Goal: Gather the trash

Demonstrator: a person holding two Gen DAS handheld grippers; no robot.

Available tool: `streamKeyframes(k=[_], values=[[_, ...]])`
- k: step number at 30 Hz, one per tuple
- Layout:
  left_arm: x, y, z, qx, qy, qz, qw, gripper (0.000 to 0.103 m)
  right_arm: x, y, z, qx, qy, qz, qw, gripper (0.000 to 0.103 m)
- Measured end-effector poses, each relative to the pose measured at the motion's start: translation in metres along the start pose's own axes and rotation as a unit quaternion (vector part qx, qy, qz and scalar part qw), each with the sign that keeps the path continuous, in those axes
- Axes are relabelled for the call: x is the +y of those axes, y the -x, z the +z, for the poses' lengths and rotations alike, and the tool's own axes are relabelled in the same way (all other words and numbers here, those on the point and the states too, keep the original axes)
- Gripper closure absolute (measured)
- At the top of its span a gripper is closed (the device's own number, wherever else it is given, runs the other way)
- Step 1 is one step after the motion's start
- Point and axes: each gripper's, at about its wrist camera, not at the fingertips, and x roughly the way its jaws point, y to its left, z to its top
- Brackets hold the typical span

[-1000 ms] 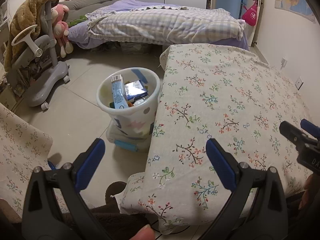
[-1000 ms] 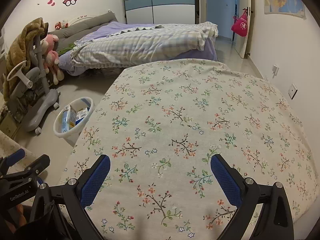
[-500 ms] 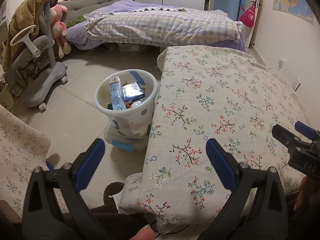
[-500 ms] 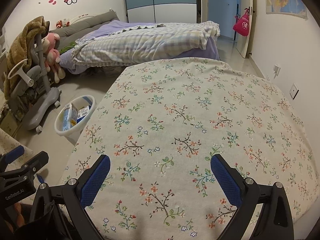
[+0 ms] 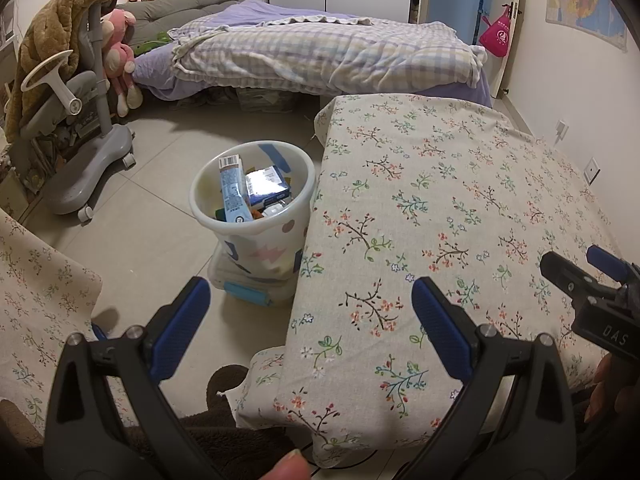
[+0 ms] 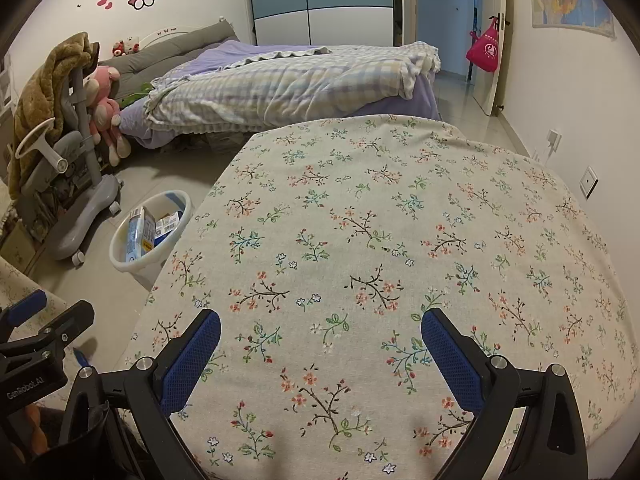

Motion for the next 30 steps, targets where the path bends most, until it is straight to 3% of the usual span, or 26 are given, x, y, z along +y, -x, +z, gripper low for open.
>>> streamKeyframes(k=[30], values=[[0.0007, 0.0009, 0.0021, -0.002, 0.002, 0.001, 1.0, 0.003, 0.0007, -0.0021, 0.0009, 0.001, -0.001, 0.0, 1.0, 0.001]])
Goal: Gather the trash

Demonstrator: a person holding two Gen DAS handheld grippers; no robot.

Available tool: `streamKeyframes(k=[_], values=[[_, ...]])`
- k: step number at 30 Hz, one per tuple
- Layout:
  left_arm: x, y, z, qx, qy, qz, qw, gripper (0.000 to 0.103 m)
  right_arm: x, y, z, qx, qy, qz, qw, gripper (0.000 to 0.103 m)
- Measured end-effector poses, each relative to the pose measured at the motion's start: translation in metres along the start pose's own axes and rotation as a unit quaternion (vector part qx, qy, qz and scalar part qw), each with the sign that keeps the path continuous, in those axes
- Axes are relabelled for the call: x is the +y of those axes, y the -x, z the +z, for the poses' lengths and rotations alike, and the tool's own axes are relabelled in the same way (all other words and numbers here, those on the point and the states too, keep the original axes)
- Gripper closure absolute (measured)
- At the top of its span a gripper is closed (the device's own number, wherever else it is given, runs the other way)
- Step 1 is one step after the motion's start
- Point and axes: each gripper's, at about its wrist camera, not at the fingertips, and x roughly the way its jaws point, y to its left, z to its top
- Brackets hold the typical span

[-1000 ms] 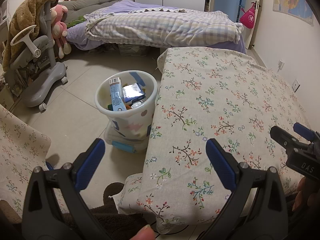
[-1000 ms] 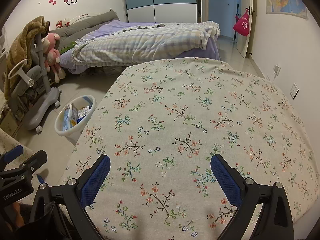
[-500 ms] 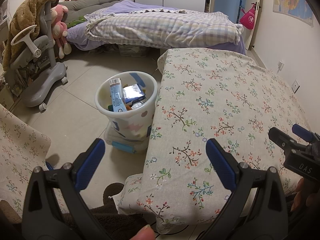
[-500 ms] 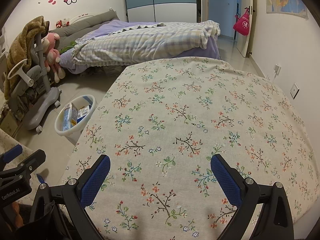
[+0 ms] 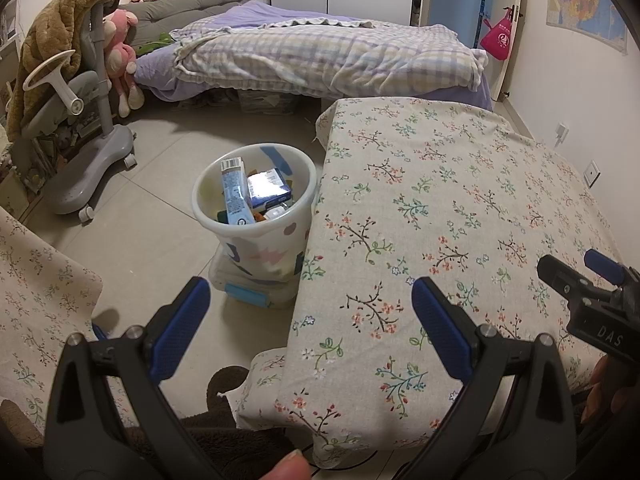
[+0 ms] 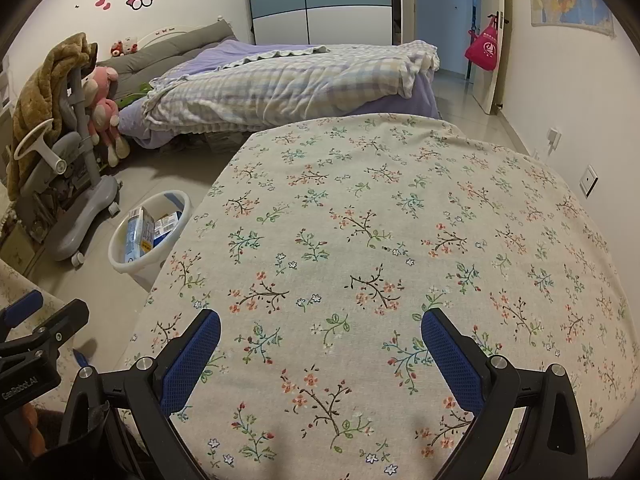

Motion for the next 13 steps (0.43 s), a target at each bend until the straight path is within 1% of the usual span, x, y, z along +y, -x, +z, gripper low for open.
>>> streamKeyframes(k=[11, 13], values=[[0.0005, 0.0016, 0.0018, 0.0, -0.001, 0.002, 1.0, 0.003, -0.0007, -0.0026, -0.0017, 0.003, -0.002, -0.003, 1.0, 0.001], [0.0016, 0.0017, 0.0045, 0.003, 0.0, 0.001, 1.0, 0.003, -0.0042, -0.0035, -0.002, 0.004, -0.01, -0.004, 1.0, 0.001]])
